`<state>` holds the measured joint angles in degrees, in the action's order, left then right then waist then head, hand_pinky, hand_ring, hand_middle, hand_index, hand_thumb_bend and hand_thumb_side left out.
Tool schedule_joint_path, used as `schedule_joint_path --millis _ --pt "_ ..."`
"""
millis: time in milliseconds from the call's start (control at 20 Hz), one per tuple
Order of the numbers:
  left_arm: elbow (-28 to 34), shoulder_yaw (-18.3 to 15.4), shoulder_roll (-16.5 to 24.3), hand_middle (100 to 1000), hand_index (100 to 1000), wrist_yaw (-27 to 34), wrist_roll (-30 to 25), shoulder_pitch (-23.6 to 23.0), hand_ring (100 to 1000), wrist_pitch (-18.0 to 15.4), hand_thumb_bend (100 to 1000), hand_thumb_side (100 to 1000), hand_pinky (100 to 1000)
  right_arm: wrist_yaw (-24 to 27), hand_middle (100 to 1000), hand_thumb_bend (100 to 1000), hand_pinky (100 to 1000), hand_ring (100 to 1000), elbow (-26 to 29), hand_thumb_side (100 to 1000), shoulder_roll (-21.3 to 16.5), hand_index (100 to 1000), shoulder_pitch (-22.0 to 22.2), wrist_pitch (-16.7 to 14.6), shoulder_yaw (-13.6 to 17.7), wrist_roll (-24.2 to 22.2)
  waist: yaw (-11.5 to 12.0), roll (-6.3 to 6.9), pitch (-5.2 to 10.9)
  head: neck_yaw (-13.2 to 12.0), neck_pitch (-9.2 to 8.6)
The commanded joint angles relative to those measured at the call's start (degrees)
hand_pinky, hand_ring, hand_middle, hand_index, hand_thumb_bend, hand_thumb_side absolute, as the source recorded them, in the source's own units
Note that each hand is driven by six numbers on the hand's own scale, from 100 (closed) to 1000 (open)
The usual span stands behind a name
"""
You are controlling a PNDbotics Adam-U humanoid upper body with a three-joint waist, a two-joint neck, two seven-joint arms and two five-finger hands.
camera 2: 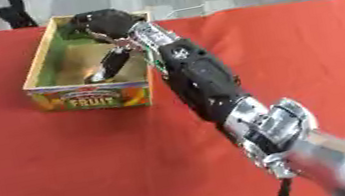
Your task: Pick up objects on the table and place them in the box.
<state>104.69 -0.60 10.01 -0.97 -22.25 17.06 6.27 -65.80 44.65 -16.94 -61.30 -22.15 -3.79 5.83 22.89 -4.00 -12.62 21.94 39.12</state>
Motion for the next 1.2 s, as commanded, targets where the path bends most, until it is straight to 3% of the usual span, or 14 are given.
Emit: schedule_joint_path --millis 50,250,400,500,900,1200 --pt "1.0 -0.4 0.4 503 499 0.1 0.3 0.2 489 0.2 430 378 486 9.9 422 252 457 491 1.8 100 -2.3 521 -1.4 4.1 1.5 4.6 -0.7 0.59 1.4 -0.6 -0.5" --pt "1.0 -0.8 0.7 503 498 -0.1 0.7 -0.3 489 0.3 430 378 486 26.1 361 177 411 444 4.1 100 -4.8 461 -0.8 8.8 1.3 4.9 -3.1 0.63 1.74 -1.8 -0.2" --pt "1.0 -0.9 0.8 503 499 -0.1 0.9 -0.5 489 0.4 431 379 486 32.1 356 175 397 438 6.1 100 -5.9 457 -0.4 10.5 0.5 3.7 -3.8 0.6 1.82 -2.3 -0.13" --pt "1.0 -1.4 1.0 503 499 -0.3 1.3 -1.0 490 0.5 430 379 486 37.8 355 177 394 437 9.0 100 -8.4 457 1.4 11.4 0.9 3.3 -6.5 0.57 2.0 -4.2 -0.02" --pt "1.2 -2.9 1.9 504 499 -1.0 2.8 -2.3 490 0.9 427 380 486 56.3 363 228 396 443 24.6 100 -17.3 472 11.7 15.6 0.6 1.6 -13.3 0.15 2.12 -9.9 0.05" --pt "1.3 -3.8 2.4 503 499 -1.2 3.7 -2.6 490 1.1 426 379 486 66.6 388 267 420 465 34.1 100 -21.0 498 21.1 18.6 3.8 3.6 -16.5 0.11 2.13 -12.3 -0.26"
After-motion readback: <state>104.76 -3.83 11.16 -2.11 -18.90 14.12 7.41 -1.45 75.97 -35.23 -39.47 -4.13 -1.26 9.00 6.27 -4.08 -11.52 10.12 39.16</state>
